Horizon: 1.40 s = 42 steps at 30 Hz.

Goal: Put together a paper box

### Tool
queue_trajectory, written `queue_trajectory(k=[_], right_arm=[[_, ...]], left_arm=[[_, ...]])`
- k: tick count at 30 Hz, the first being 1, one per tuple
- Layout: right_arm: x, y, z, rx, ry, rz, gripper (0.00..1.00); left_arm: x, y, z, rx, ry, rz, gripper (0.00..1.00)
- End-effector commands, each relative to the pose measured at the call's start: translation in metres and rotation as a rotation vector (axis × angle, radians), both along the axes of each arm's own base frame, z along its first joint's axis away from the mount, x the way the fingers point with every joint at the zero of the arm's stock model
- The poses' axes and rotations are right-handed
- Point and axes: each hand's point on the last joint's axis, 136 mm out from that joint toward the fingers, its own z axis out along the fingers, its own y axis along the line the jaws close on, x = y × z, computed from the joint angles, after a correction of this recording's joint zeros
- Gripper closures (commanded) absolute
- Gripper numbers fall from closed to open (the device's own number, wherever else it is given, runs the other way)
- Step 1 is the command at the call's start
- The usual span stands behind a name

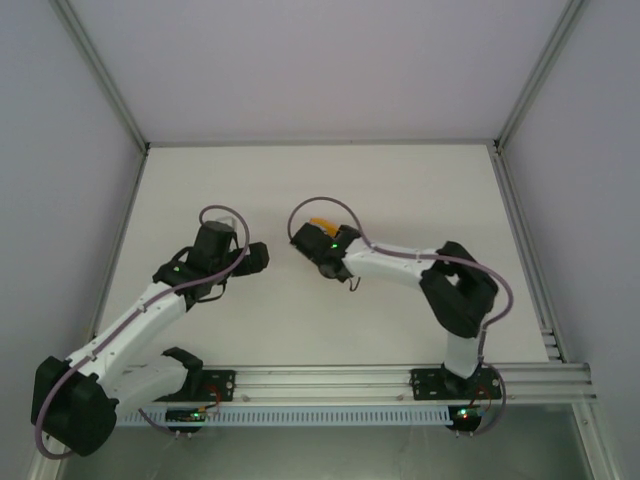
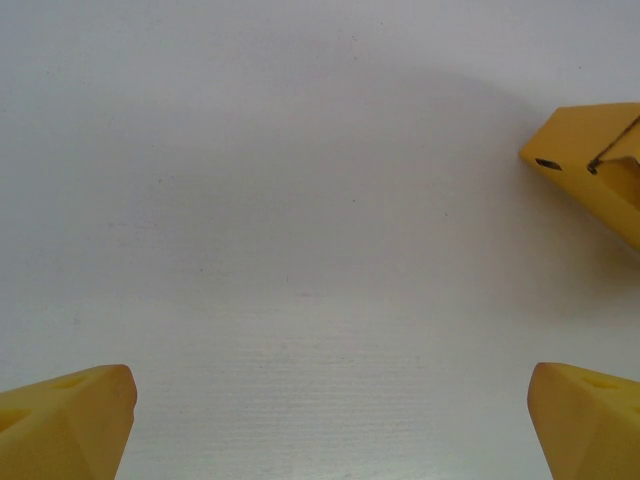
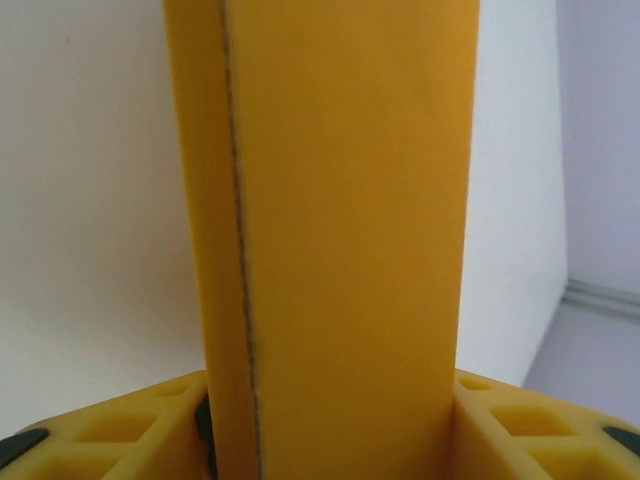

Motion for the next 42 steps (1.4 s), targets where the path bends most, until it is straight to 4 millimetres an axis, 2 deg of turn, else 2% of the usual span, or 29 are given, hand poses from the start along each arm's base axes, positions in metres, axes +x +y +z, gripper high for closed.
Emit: queue_trajectory(k=[1,5,6,9,13,16,18,20,23,26,29,30,32,37,42], right_arm=[[-0.013,-0.011,0.002,-0.065,-0.071,-0.147,0.4],[-0.028,0.012,-0.022,-0.015,0.019,-0.098,0.19],[-0.034,0.02,-0.025,0.024,0.053,-0.083,0.12],[-0.05,0.043,-0.022,0.146,0.124,-0.012,0.02],[-0.077,0.071,-0.012,0.339,0.261,0.109,0.01],[-0.086,0.077,0.005,0.477,0.312,0.161,0.01],[-0.075,0.065,0.021,0.599,0.314,0.115,0.01],[-0.058,0.043,0.026,0.725,0.341,0.019,0.01],[-0.027,0.014,0.026,0.885,0.4,-0.101,0.06],[0.003,-0.006,0.021,0.976,0.446,-0.179,0.12],[0.018,-0.011,0.005,1.007,0.52,-0.195,0.15],[0.028,-0.01,0.008,1.023,0.519,-0.193,0.16],[0.033,-0.007,0.0,1.032,0.564,-0.19,0.18],[0.042,-0.008,-0.021,1.031,0.603,-0.214,0.23],[0.033,-0.009,-0.041,1.048,0.665,-0.256,0.35]], left_arm=[[0.001,0.006,0.002,0.005,-0.009,0.025,0.0],[0.002,0.006,0.005,0.002,-0.018,0.022,0.01],[0.001,0.005,0.005,0.002,-0.018,0.018,0.0],[0.001,0.005,0.007,-0.003,-0.02,0.018,0.0],[0.001,0.006,0.008,-0.008,-0.022,0.024,0.0],[0.002,0.003,0.008,-0.029,-0.016,0.018,0.0],[0.003,-0.005,0.008,-0.067,-0.012,-0.005,0.0],[0.006,-0.022,0.006,-0.143,-0.006,-0.048,0.0],[0.011,-0.059,0.003,-0.293,0.027,-0.153,0.0],[0.017,-0.097,0.0,-0.417,0.067,-0.257,0.0],[0.019,-0.131,-0.004,-0.458,0.108,-0.348,0.0],[0.019,-0.14,-0.006,-0.451,0.118,-0.368,0.0],[0.018,-0.157,-0.012,-0.437,0.154,-0.408,0.0],[0.022,-0.175,-0.038,-0.416,0.246,-0.42,0.0],[0.03,-0.175,-0.053,-0.365,0.285,-0.398,0.0]])
